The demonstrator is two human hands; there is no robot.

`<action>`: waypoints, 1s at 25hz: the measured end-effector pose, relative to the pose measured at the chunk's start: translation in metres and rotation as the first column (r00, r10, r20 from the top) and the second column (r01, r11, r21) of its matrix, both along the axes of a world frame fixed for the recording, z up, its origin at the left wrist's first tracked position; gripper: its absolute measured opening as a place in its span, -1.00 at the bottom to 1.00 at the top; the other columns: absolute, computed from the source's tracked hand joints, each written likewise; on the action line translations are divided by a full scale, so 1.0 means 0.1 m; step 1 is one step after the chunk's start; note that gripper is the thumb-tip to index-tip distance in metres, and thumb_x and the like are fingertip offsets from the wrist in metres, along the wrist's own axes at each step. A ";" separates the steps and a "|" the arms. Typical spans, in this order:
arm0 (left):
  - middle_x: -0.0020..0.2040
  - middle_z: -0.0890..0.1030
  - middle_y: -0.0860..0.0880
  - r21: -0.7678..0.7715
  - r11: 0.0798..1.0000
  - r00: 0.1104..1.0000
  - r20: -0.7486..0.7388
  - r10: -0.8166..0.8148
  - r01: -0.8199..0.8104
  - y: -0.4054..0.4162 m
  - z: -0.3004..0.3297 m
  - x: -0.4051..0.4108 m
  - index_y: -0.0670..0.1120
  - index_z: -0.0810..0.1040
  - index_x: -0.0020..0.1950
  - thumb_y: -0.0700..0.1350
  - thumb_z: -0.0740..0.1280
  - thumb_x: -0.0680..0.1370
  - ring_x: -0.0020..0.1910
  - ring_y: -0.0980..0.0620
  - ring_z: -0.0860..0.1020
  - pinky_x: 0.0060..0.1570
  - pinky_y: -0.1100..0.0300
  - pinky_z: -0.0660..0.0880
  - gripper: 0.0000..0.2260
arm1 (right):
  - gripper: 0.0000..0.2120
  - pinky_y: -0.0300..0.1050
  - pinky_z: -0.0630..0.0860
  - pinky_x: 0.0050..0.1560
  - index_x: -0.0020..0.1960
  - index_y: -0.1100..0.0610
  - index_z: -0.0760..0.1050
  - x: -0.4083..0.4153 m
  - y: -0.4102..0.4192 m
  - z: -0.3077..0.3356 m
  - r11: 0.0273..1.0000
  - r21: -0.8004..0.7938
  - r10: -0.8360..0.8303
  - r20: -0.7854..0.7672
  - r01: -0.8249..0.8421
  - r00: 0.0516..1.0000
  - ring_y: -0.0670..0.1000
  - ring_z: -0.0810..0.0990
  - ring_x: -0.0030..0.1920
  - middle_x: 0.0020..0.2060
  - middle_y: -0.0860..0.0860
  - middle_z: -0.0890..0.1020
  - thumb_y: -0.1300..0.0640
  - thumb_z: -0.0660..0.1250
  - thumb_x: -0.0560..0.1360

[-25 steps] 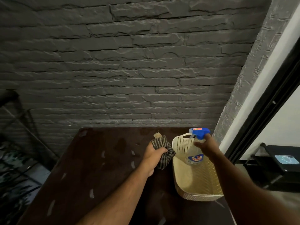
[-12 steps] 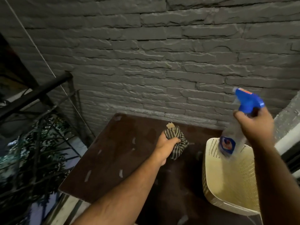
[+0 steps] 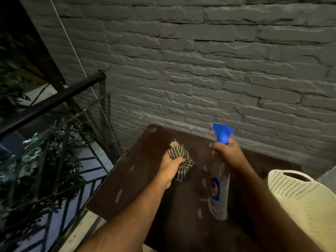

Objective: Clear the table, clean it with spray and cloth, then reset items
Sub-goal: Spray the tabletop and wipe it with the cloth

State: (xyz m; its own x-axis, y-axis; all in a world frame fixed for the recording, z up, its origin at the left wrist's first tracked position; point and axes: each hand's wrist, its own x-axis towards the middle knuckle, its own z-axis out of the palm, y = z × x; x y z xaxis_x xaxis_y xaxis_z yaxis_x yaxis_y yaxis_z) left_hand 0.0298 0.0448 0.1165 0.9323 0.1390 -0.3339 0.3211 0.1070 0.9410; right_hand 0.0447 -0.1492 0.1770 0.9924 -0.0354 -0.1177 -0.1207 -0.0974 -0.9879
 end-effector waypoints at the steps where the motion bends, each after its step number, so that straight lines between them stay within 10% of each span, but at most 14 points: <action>1: 0.04 0.66 -0.04 0.000 1.000 1.000 -0.010 0.024 -0.024 0.20 -0.06 0.06 -0.07 0.54 0.16 -0.29 0.39 0.46 0.02 0.02 0.62 0.09 0.12 0.53 -0.70 | -0.91 -0.12 0.42 -0.40 -0.15 0.17 0.51 0.07 0.23 -0.10 1.000 -0.026 0.015 -0.019 -0.016 1.000 0.02 0.45 -0.44 -0.43 0.08 0.49 0.32 0.38 0.41; 11: -0.01 0.60 0.02 0.086 0.995 0.988 -0.136 0.069 -0.057 1.93 -0.42 0.85 -0.02 0.50 0.16 -0.25 0.35 0.52 -0.11 0.13 0.55 -0.24 0.31 0.44 -0.75 | -0.85 -0.03 0.49 -0.34 -0.13 0.16 0.45 0.97 2.01 -0.66 0.989 -0.141 -0.078 -0.218 0.047 0.973 0.03 0.49 -0.44 -0.40 0.09 0.51 0.33 0.39 0.42; 25: -0.01 0.62 -0.01 0.160 0.985 0.984 -0.152 0.093 -0.068 2.37 -0.58 0.96 -0.08 0.53 0.11 -0.26 0.37 0.48 -0.09 0.10 0.57 -0.11 0.22 0.47 -0.77 | -0.83 0.02 0.58 -0.19 -0.08 0.09 0.44 1.17 2.35 -0.61 0.980 -0.198 -0.071 -0.226 0.025 0.972 0.08 0.55 -0.30 -0.28 0.11 0.56 0.31 0.35 0.45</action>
State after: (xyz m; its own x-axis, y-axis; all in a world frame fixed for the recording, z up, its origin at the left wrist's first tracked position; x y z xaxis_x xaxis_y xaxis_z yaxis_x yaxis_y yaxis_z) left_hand 0.1260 0.2821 0.0587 0.8531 0.2729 -0.4448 0.4632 -0.0034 0.8863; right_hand 0.1614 0.0856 0.1164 0.9356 -0.1270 -0.3294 -0.3522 -0.2713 -0.8957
